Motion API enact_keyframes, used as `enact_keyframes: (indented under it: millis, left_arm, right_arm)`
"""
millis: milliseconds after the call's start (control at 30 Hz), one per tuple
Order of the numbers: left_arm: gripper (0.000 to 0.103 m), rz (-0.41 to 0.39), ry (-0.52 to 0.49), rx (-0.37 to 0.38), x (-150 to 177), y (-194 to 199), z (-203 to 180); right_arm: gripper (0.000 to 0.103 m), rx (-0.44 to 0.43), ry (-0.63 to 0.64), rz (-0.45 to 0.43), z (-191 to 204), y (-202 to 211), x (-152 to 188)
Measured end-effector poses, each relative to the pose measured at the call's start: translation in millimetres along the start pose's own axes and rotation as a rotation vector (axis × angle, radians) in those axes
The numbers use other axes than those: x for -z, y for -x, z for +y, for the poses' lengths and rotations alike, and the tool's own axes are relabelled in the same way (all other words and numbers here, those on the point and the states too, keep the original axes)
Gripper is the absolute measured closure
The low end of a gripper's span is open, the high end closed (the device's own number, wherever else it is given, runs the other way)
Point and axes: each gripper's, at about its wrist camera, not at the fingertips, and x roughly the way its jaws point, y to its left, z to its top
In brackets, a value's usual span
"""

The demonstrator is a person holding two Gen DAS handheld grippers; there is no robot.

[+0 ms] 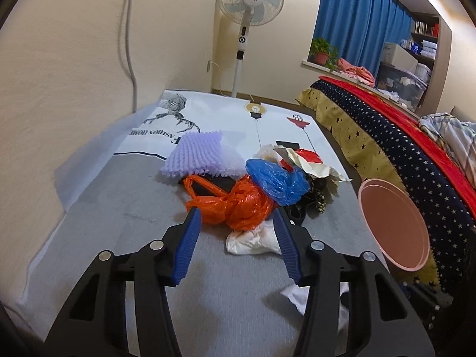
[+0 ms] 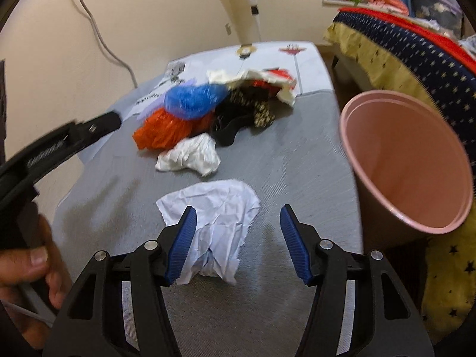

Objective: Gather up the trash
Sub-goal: 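Grasp the white crumpled tissue with the right tool while the left tool grasps the orange bag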

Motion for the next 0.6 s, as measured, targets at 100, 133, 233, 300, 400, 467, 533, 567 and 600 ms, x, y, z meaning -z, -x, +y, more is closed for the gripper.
enact_keyframes:
  millis: [100, 133, 233, 300, 400, 467, 533, 567, 600]
  left_arm:
    - [0.053, 0.017, -0.001, -0.002, -1, -14, 0]
    - [0.053, 0.022, 0.001, -0.004, -2, -20, -1]
    - [0.053, 0.028, 0.003, -0.003, -4, -32, -2]
    - [0.053, 0.031, -0.003, -0.003, -5, -38, -3]
    - [0.059, 0.047, -0.003, -0.002, -5, -50, -4]
    - [0.065, 0.062, -0.007, -0.004, -5, -58, -5]
    - [0.072, 0.073, -0.006, 0.003, -5, -63, -6]
    - [0.077, 0.083, -0.008, 0.009, -5, -65, -6]
    - [0.079, 0.090, -0.010, 0.017, -4, -65, -7]
  right_arm:
    - [0.078, -0.038, -0.003, 0.036, 0, -9, 0]
    - [0.079, -0.045, -0.003, 0.033, 0, -9, -2]
    - [0.088, -0.047, -0.006, 0.004, -1, -6, -8]
    - [0.095, -0.040, -0.007, -0.017, -3, -3, -12]
    - [0.095, -0.025, -0.009, -0.050, -6, 1, -18]
    - [0.095, -0.017, -0.013, -0.056, -10, 1, -20]
    - [0.096, -0.014, -0.018, -0.058, -12, 0, -22]
    - [0.096, -0.011, -0.017, -0.059, -12, 1, -23]
    - [0.096, -0.010, -0.018, -0.062, -13, 1, -23]
